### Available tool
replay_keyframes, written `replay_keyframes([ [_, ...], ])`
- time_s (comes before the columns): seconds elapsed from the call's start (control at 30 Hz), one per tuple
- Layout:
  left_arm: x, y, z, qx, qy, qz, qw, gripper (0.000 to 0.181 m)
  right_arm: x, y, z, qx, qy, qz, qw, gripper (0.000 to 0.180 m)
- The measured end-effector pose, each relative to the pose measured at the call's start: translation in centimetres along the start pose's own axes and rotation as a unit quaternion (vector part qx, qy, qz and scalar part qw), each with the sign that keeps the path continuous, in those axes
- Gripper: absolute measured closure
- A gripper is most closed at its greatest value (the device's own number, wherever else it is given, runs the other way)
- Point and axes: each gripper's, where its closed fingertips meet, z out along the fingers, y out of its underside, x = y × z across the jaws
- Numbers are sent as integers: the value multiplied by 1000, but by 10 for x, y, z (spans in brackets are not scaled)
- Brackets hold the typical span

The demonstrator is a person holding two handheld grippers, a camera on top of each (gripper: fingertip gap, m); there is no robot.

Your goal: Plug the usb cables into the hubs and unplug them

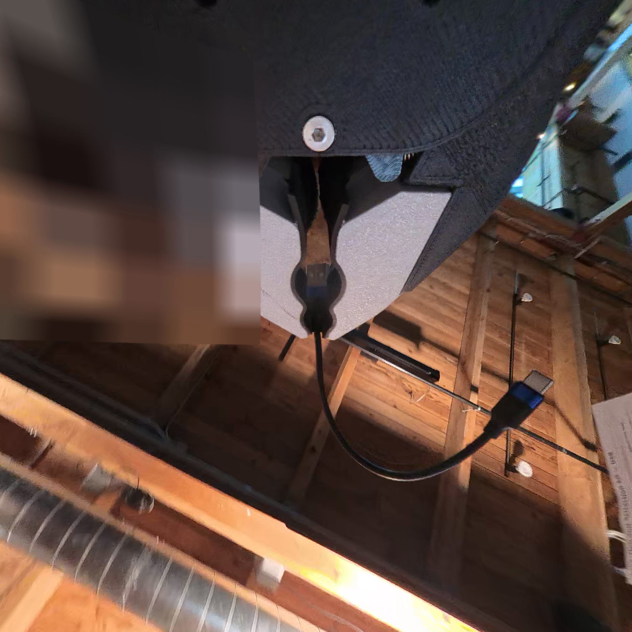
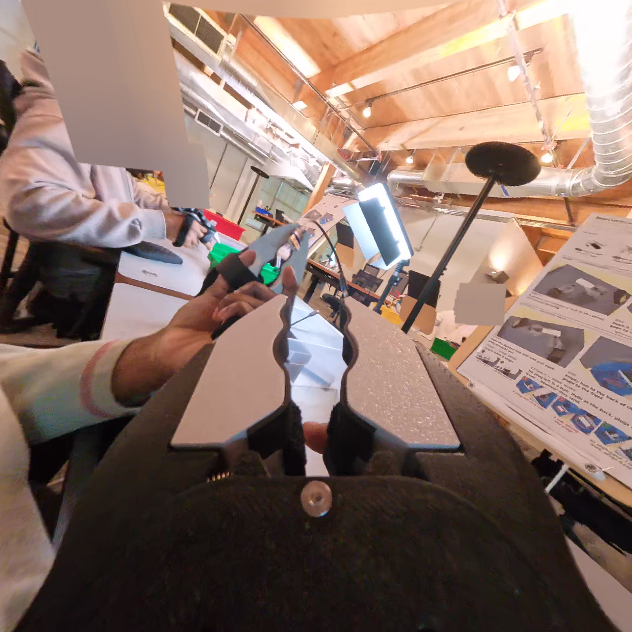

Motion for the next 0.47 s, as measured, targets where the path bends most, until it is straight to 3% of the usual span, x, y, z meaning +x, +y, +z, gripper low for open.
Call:
replay_keyframes([
  [0.03, -4, 1, -3, 19, -10, -16, 1000, 175, -5, 0, 7, -7, -8, -13, 1000, 153],
  [0.17, -17, 9, -8, 51, -61, -39, 996, 175, -8, 2, 31, -39, -15, -61, 997, 156],
  [0.3, -21, 26, -10, 30, -80, -38, 996, 175, -4, 8, 46, -44, -27, -46, 998, 164],
  [0.47, -31, 47, -16, 1, -103, -46, 994, 175, -2, 15, 53, -52, -26, -50, 997, 161],
])
